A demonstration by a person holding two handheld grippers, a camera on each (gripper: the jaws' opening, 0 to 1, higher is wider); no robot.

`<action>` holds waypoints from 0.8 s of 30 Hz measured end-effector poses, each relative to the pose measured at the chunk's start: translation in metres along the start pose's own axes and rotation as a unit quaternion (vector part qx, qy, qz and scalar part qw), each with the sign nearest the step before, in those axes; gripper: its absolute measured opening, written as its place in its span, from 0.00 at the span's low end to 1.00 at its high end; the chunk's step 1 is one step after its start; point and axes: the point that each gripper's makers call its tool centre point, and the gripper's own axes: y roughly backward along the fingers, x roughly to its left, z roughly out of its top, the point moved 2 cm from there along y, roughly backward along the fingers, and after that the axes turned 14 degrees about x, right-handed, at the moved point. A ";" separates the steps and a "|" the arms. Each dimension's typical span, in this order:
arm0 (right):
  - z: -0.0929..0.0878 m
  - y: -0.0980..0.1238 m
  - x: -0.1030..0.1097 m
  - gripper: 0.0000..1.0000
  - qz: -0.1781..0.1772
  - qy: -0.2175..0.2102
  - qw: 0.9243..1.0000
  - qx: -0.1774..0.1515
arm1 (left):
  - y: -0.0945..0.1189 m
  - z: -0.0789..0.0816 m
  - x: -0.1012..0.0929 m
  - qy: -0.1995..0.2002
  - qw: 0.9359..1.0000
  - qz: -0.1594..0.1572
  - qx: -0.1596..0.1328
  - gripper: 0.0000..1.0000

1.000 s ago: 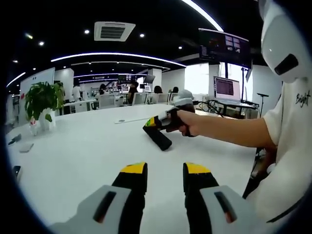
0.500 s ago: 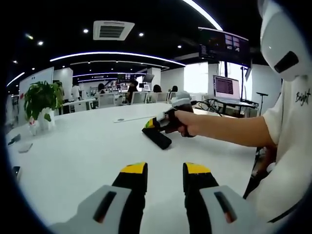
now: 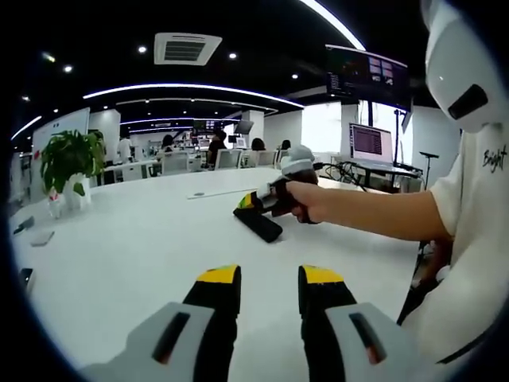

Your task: Pflip the remote and laser pointer to the front side, press the buttons, and align them neatly on the table

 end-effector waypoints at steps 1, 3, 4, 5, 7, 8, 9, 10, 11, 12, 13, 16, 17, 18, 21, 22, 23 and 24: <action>0.000 0.000 0.000 0.16 -0.002 0.004 1.000 -0.001 | 0.000 0.000 0.000 0.000 1.000 0.001 0.001 0.31; 0.000 0.001 -0.001 0.17 -0.010 0.015 1.000 -0.002 | 0.000 0.000 0.000 -0.001 1.000 0.002 0.002 0.30; 0.000 0.001 -0.002 0.17 -0.014 0.019 1.000 -0.001 | 0.000 0.001 0.000 -0.003 1.000 0.001 0.001 0.30; -0.001 0.001 -0.003 0.17 -0.015 0.022 1.000 -0.003 | 0.000 0.002 -0.001 -0.003 1.000 0.001 0.000 0.30; 0.000 0.001 -0.003 0.17 -0.016 0.024 1.000 -0.003 | 0.000 0.002 -0.001 -0.003 1.000 0.000 -0.002 0.30; 0.000 0.001 -0.003 0.17 -0.017 0.026 1.000 -0.003 | 0.000 0.002 -0.001 -0.002 1.000 0.000 -0.001 0.30; 0.000 0.001 -0.003 0.18 -0.021 0.033 0.999 -0.004 | -0.001 0.001 -0.002 -0.003 1.000 0.000 0.000 0.30; 0.000 0.000 -0.003 0.18 -0.025 0.040 0.999 -0.005 | -0.001 0.001 -0.002 -0.003 1.000 -0.001 0.000 0.30; 0.000 0.000 -0.003 0.18 -0.028 0.046 0.999 -0.006 | -0.001 0.001 -0.003 -0.004 1.000 -0.001 0.001 0.30; 0.000 0.000 -0.003 0.18 -0.032 0.053 0.998 -0.007 | -0.001 0.001 -0.003 -0.005 1.000 -0.002 0.001 0.30; 0.000 0.000 -0.004 0.17 -0.035 0.062 0.997 -0.004 | -0.001 0.001 -0.003 -0.005 1.000 -0.001 0.001 0.30; 0.001 -0.001 -0.005 0.17 -0.037 0.063 0.997 -0.009 | 0.000 0.001 -0.003 -0.003 1.000 0.001 -0.001 0.30; 0.000 -0.001 -0.005 0.17 -0.036 0.063 0.997 -0.009 | 0.001 0.001 -0.002 -0.003 1.000 0.001 0.000 0.30; 0.000 -0.001 -0.005 0.17 -0.036 0.063 0.997 -0.010 | 0.001 0.001 -0.002 -0.003 1.000 0.002 0.000 0.30; 0.001 -0.001 -0.005 0.17 -0.037 0.066 0.997 -0.011 | 0.001 0.000 -0.003 -0.004 1.000 0.001 0.000 0.30; 0.001 -0.002 -0.005 0.17 -0.037 0.067 0.997 -0.012 | 0.001 0.000 -0.003 -0.004 1.000 0.001 0.000 0.30; 0.002 -0.002 -0.005 0.17 -0.035 0.066 0.997 -0.012 | 0.001 0.000 -0.003 -0.005 1.000 0.001 0.000 0.30; 0.002 -0.002 -0.005 0.17 -0.035 0.066 0.997 -0.012 | 0.000 0.000 -0.004 -0.005 1.000 0.000 0.000 0.30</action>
